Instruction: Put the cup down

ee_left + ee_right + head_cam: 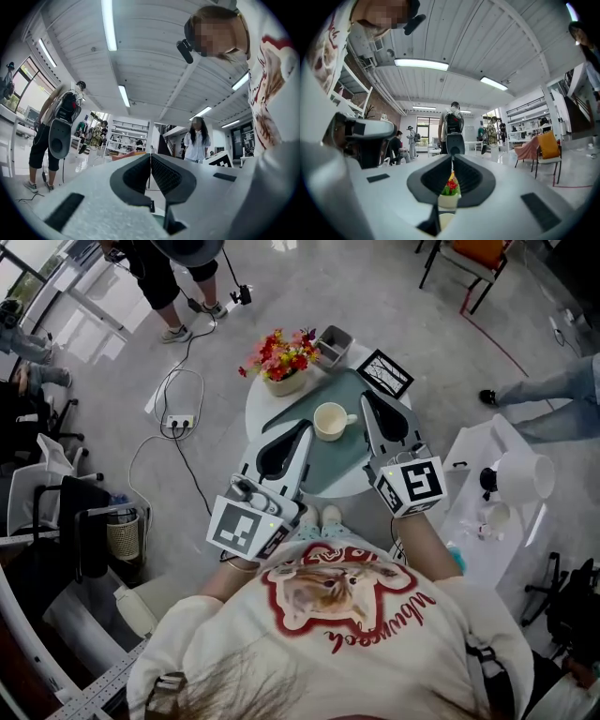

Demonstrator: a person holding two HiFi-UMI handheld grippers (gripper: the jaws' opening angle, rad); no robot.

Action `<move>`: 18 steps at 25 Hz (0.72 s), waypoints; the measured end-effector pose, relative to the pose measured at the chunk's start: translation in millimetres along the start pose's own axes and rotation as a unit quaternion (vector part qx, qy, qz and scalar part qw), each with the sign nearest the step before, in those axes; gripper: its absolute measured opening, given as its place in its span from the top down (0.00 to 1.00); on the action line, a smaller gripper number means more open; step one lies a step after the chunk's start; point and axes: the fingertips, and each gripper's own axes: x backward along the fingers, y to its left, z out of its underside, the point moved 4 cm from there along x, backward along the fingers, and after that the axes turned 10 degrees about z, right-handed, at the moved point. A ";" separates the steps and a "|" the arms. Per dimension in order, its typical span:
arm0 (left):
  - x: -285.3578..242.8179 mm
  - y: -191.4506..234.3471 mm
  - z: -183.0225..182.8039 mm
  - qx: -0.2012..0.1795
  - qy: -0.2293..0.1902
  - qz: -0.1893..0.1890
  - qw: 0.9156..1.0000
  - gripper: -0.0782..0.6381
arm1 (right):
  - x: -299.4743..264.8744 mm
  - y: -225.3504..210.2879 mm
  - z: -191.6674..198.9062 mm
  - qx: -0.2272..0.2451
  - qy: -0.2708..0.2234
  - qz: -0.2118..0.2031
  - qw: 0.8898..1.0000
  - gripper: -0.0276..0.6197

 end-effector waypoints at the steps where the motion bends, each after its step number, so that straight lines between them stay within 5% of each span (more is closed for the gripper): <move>1: -0.7 -0.2 -0.6 0.001 -0.001 0.002 1.000 0.87 | 3.6 1.4 -6.7 -0.001 -0.006 0.001 1.000 0.90; 10: 0.7 -4.4 -2.6 -0.001 -0.001 0.024 1.000 0.87 | 23.4 17.2 -19.6 -0.042 -0.008 -0.005 0.999 0.91; 18: 17.7 -6.4 4.2 -0.002 -0.003 0.041 0.999 0.87 | 37.2 35.5 -29.7 -0.022 -0.032 0.004 0.999 0.91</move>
